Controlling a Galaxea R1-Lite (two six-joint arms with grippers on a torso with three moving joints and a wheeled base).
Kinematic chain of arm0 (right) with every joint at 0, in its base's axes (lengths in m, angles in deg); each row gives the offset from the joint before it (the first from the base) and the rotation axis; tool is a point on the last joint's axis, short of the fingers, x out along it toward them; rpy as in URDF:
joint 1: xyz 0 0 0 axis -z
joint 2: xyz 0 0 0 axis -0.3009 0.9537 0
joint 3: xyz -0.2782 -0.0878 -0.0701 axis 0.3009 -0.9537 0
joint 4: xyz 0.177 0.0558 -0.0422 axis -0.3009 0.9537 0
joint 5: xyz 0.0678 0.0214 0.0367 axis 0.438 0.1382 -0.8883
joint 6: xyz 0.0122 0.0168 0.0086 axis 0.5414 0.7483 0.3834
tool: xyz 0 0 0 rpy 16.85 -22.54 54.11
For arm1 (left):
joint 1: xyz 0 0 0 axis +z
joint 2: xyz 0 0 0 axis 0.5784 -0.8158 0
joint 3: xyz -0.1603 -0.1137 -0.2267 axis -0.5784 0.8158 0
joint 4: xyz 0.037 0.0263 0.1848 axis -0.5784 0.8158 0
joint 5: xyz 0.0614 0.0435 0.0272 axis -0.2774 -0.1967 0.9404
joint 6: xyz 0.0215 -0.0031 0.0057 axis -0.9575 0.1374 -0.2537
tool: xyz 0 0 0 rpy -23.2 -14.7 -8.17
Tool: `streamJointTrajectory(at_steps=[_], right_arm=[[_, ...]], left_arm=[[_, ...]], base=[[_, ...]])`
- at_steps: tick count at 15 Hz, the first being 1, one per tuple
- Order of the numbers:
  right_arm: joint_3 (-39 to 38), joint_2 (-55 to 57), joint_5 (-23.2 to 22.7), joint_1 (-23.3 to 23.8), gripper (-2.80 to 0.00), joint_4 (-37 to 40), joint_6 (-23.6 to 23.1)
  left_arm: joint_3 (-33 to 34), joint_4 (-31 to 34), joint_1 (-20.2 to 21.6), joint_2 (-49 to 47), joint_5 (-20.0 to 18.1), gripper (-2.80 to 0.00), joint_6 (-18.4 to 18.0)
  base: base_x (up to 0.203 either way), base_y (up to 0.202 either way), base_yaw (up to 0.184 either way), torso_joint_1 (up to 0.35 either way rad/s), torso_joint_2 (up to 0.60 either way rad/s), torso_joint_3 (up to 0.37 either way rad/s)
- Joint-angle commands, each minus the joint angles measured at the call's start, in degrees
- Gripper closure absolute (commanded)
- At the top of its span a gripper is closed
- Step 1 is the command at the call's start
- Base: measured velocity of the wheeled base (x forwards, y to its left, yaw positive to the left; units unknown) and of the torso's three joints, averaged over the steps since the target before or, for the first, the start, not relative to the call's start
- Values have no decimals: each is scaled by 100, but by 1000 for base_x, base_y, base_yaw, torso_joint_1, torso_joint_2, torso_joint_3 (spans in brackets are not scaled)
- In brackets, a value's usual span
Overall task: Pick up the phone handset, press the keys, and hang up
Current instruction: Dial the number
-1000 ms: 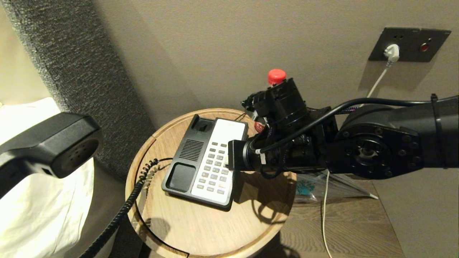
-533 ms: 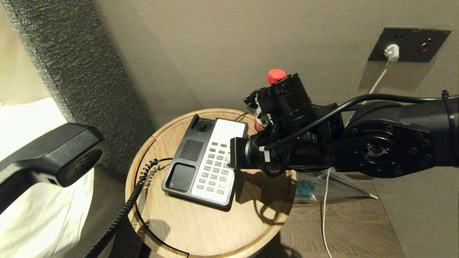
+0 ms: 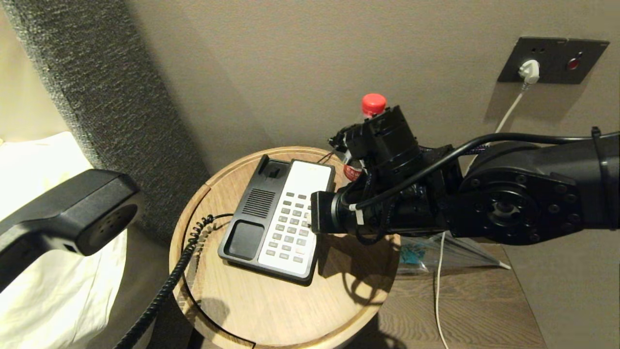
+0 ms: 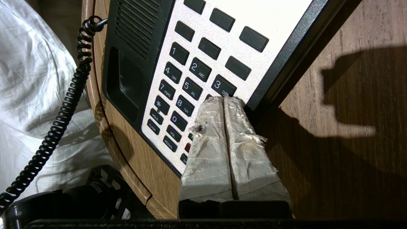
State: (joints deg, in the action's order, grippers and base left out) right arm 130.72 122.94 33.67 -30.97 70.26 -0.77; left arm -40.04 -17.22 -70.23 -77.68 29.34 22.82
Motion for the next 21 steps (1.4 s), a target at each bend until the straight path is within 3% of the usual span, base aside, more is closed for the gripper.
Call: streamJointTrajectory(at_steps=[1, 9, 21], right_arm=[[-10, 69, 1, -3, 0, -7, 3], [-141, 105, 18, 5, 0, -18, -172], [-80, -124, -202, -3, 0, -42, 84]], left_arm=[[-7, 9, 0, 3, -7, 0, 29], [2, 1, 0, 12, -7, 0, 38], [160, 1, 0, 100, -15, 0, 38]], base=[[0, 0, 0, 0, 0, 0], [0, 0, 0, 0, 0, 0], [0, 0, 0, 0, 0, 0]])
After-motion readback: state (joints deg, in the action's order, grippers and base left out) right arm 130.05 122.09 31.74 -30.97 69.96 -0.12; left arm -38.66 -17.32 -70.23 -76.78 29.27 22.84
